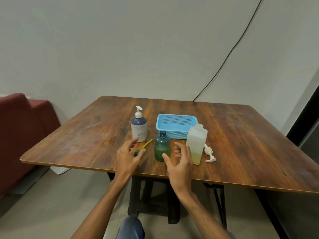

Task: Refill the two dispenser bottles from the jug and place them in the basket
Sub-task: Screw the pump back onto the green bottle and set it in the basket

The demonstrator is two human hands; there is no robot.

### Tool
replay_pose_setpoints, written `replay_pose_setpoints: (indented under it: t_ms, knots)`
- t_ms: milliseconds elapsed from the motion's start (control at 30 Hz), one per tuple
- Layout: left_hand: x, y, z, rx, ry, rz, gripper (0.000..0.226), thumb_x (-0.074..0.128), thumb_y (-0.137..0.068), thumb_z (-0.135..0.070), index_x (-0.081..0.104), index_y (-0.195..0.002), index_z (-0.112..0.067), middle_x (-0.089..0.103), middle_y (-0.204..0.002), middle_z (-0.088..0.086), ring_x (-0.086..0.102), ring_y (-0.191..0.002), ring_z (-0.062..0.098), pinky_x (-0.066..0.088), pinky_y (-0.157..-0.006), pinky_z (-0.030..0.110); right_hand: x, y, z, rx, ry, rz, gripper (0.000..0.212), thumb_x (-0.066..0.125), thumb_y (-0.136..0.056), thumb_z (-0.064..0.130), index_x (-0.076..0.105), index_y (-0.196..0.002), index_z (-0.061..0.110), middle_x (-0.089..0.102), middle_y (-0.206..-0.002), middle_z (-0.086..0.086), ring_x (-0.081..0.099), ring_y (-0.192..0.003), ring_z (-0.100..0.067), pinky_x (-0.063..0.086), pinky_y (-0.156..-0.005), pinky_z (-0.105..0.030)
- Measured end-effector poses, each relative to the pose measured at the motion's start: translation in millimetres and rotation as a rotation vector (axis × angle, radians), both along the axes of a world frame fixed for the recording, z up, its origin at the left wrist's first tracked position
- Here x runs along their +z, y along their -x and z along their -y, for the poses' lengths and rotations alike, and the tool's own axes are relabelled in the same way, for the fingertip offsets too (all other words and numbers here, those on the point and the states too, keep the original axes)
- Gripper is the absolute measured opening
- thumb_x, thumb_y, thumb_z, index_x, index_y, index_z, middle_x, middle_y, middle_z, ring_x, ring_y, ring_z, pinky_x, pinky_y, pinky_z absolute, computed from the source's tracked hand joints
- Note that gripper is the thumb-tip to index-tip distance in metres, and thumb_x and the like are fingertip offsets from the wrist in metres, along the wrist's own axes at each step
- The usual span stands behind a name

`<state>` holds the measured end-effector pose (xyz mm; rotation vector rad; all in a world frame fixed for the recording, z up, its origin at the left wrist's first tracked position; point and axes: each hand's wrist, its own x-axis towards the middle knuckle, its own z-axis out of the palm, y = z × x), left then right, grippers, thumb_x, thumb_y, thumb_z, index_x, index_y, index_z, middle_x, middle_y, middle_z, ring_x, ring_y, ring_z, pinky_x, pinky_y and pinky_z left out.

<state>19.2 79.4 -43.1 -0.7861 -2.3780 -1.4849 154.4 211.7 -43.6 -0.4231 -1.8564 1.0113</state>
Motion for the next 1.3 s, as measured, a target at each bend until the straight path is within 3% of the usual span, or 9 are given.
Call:
replay_pose_setpoints:
  t_ms: [167, 233, 467, 733, 867, 1033, 1300]
  knots:
    - [-29.9, 9.4, 1.5, 0.08, 0.197, 0.09, 0.071, 0.083, -0.073, -0.046, 0.055, -0.134, -0.023, 0.062, -0.126, 0.002, 0.058, -0.112, 0.016, 0.053, -0.094, 0.039, -17.4, 26.4, 1.4, -0.027, 0.121, 0.185, 0.073, 0.084, -0.079, 0.033, 0.043, -0.139, 0.028, 0.05, -0.133, 0.011, 0.049, -0.124, -0.006, 0.047, -0.102, -0.028]
    - [-36.2, 12.4, 0.0, 0.106, 0.237, 0.116, 0.07, 0.081, -0.074, -0.049, 0.054, -0.134, -0.024, 0.063, -0.123, 0.001, 0.057, -0.113, 0.017, 0.05, -0.095, 0.037, -21.3, 34.3, -2.3, -0.018, 0.163, 0.231, 0.079, 0.085, -0.077, 0.036, 0.04, -0.142, 0.029, 0.048, -0.141, 0.009, 0.047, -0.13, -0.009, 0.046, -0.107, -0.035]
    - [-34.6, 16.9, -7.7, 0.193, 0.316, -0.007, 0.033, 0.075, -0.08, -0.045, 0.07, -0.107, -0.027, 0.066, -0.103, -0.006, 0.053, -0.099, 0.013, 0.046, -0.083, 0.034, -25.3, 51.6, -14.3, 0.028, 0.2, 0.285, 0.076, 0.087, -0.073, 0.041, 0.042, -0.135, 0.038, 0.056, -0.132, 0.016, 0.055, -0.122, -0.01, 0.05, -0.103, -0.042]
    - [-16.2, 8.4, 1.0, 0.099, 0.094, -0.015, 0.038, 0.077, -0.084, -0.019, 0.069, -0.12, -0.013, 0.073, -0.11, 0.002, 0.061, -0.093, 0.002, 0.048, -0.081, 0.016, -26.6, 53.5, -18.6, 0.055, 0.213, 0.266, 0.069, 0.087, -0.073, 0.041, 0.047, -0.129, 0.042, 0.06, -0.125, 0.019, 0.058, -0.116, -0.007, 0.054, -0.099, -0.041]
    - [7.1, 5.6, 5.7, 0.122, -0.022, -0.036, 0.037, 0.084, -0.076, -0.015, 0.073, -0.112, -0.013, 0.074, -0.101, -0.001, 0.062, -0.082, -0.005, 0.047, -0.072, 0.002, -27.1, 52.5, -19.3, 0.057, 0.203, 0.255, 0.067, 0.088, -0.073, 0.04, 0.046, -0.125, 0.049, 0.06, -0.124, 0.02, 0.059, -0.115, -0.005, 0.056, -0.096, -0.04]
    - [37.1, 6.4, 9.6, 0.097, -0.179, -0.054, 0.032, 0.088, -0.072, -0.024, 0.077, -0.101, -0.018, 0.074, -0.088, -0.009, 0.069, -0.079, 0.001, 0.057, -0.072, 0.021, -27.9, 52.4, -19.7, 0.051, 0.189, 0.259, 0.068, 0.088, -0.073, 0.041, 0.047, -0.128, 0.044, 0.06, -0.124, 0.02, 0.059, -0.115, -0.006, 0.056, -0.095, -0.04]
    - [72.7, 0.0, -11.7, 0.027, -0.254, -0.085, 0.008, 0.078, -0.08, -0.021, 0.075, -0.087, -0.019, 0.068, -0.07, -0.002, 0.059, -0.06, 0.006, 0.047, -0.055, 0.02, -28.9, 54.3, -20.4, 0.04, 0.181, 0.262, 0.071, 0.088, -0.073, 0.04, 0.047, -0.131, 0.04, 0.061, -0.129, 0.015, 0.059, -0.118, -0.008, 0.056, -0.097, -0.041]
